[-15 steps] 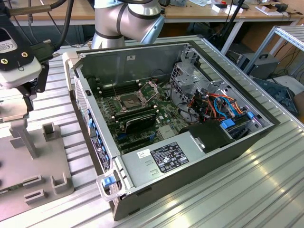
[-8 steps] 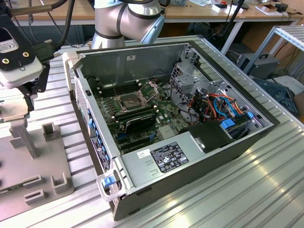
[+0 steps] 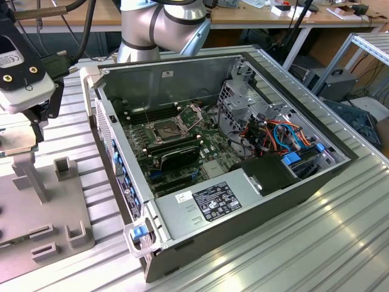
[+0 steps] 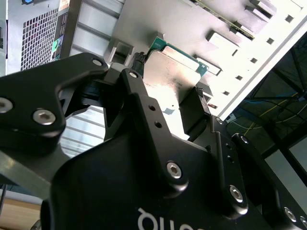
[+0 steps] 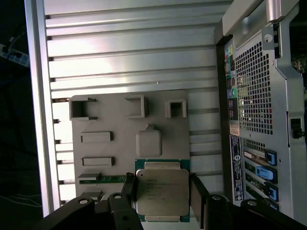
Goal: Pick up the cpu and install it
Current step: 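Pick up the cpu and move it towards the insertion slot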
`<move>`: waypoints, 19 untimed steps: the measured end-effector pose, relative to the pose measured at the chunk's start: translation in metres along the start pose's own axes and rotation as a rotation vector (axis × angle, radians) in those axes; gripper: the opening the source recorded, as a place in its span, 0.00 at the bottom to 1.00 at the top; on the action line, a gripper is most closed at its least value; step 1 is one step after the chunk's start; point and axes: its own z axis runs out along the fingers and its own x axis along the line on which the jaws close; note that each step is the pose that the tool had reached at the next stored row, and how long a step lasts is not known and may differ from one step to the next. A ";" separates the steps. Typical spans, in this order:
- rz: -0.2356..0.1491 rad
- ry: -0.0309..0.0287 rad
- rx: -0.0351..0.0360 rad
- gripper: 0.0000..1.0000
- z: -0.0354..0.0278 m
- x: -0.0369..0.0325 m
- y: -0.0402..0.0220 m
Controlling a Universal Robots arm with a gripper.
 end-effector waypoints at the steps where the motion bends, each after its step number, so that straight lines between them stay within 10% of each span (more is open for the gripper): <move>1: 0.000 0.0000 0.0000 0.55 0.0000 0.0000 0.0000; 7: 0.000 0.0000 0.0000 0.55 0.0000 -0.0044 0.0003; 19: 0.000 0.0000 0.0001 0.55 -0.0007 -0.0355 0.0026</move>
